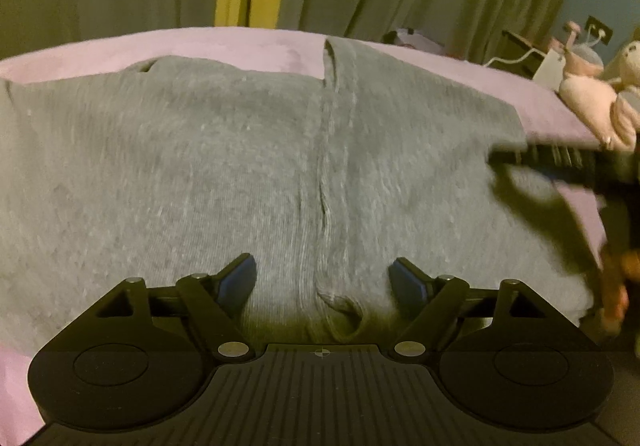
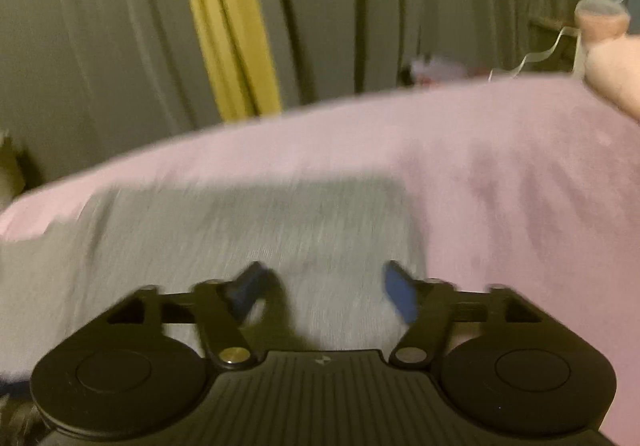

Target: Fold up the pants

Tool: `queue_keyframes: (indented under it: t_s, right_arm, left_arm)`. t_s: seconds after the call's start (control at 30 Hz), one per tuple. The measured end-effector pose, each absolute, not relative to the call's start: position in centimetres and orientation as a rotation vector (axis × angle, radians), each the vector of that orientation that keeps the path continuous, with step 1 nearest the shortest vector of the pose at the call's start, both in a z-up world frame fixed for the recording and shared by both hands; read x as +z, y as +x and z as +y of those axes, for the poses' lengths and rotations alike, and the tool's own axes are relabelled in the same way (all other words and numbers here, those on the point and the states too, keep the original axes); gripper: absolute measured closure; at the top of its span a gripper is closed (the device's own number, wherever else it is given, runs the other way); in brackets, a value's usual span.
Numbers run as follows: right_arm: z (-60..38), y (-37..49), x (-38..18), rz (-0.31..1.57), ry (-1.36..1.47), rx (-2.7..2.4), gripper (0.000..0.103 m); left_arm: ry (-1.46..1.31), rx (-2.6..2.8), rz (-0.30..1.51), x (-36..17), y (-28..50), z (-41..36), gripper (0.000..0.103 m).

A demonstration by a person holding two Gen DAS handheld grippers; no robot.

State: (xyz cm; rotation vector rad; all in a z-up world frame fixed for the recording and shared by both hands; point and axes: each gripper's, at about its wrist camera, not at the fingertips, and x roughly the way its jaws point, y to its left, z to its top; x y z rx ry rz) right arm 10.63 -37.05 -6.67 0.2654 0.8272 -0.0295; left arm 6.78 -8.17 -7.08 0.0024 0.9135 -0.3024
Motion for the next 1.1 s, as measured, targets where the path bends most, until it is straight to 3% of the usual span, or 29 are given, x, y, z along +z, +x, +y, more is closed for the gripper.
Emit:
queue_keyframes:
  t_s: [0.07,0.23,0.4,0.73,0.77,0.87,0.9,1.1]
  right_arm:
    - [-35.4,9.3,-6.4,0.871,0.165,-0.045,0.023]
    - [-33.8,6.8,-6.0,0.969,0.173,-0.054,0.004]
    - [-34.4,4.0,-5.0,0.984,0.287,-0.032,0.004]
    - [-37.4,3.6,-6.0,0.979,0.535,-0.205,0.004]
    - [-37.2,3.8,-6.2,0.982,0.529,-0.199,0.004]
    - [-36.7,3.9,-6.2,0.948,0.515,-0.18,0.004]
    - [-36.7,3.8,-6.2,0.939,0.516,-0.184,0.004]
    - [-37.5,3.1,-5.6,0.84,0.578,-0.157,0.004]
  left_arm:
    - [-0.029,-0.305,0.917,-6.9,6.9,-7.8,0.021]
    - [-0.161,-0.307,0.941,-6.5,7.6,-6.2,0.024]
    - [-0.274,-0.3,0.981,-6.0,10.5,-4.7,0.033]
    - [-0.224,-0.392,1.041,-5.7,17.1,-7.9,0.034]
    - [-0.212,-0.385,1.07,-6.2,17.8,-8.5,0.036]
    - [-0.146,-0.393,1.041,-6.2,18.2,-9.8,0.074]
    - [-0.135,-0.388,1.039,-6.2,18.2,-10.1,0.08]
    - [-0.094,-0.411,0.924,-4.2,15.6,-9.7,0.084]
